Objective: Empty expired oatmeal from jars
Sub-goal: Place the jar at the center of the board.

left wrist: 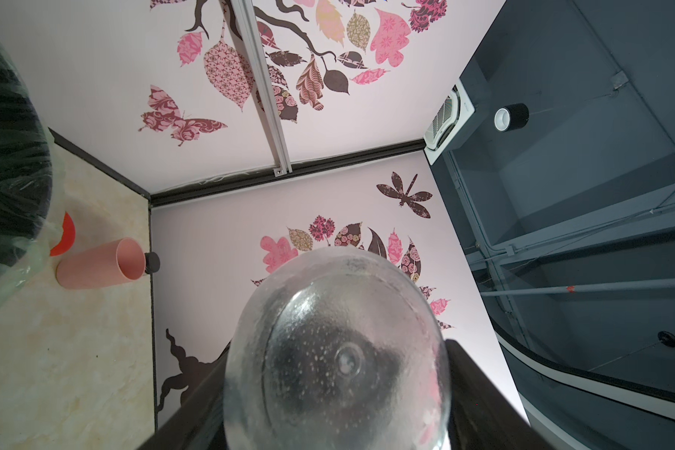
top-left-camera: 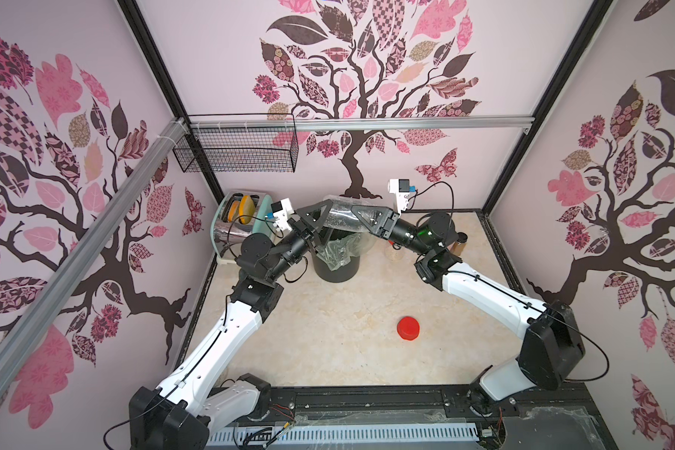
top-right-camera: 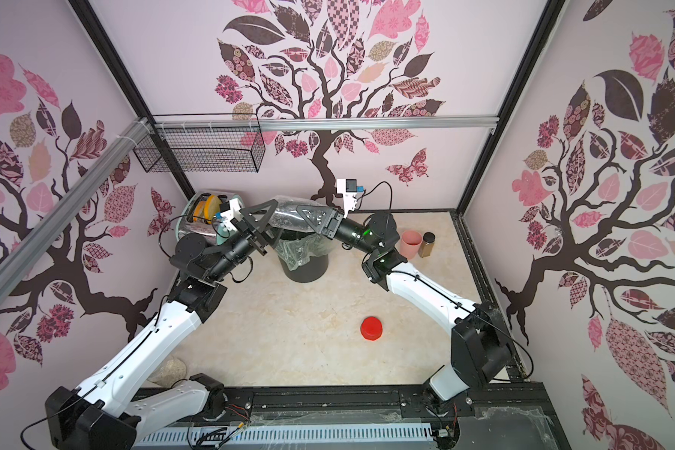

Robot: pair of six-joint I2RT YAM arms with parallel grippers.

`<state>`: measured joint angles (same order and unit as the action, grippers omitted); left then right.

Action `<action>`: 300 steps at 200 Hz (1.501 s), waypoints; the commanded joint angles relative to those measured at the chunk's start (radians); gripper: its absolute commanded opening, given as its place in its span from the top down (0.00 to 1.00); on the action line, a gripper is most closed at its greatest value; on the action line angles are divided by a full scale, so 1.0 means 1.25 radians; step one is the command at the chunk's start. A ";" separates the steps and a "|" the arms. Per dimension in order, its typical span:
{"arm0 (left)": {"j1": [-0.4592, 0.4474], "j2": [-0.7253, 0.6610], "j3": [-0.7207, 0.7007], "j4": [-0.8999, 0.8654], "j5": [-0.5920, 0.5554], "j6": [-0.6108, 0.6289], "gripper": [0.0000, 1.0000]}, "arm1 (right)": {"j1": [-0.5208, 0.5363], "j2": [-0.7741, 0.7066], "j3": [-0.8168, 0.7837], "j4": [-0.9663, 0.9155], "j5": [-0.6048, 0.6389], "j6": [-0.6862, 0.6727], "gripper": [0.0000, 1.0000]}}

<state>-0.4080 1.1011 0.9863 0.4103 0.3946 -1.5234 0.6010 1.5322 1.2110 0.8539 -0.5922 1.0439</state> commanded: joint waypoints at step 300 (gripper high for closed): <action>0.035 -0.266 -0.135 -0.722 -0.103 0.626 0.02 | 0.280 -0.247 -0.267 -1.134 0.625 -0.576 0.43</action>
<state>-0.3679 0.7765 0.8227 -0.4953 0.2729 -0.7670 0.9321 1.1915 0.8799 -0.5556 0.1371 0.3328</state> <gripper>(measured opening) 0.981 0.735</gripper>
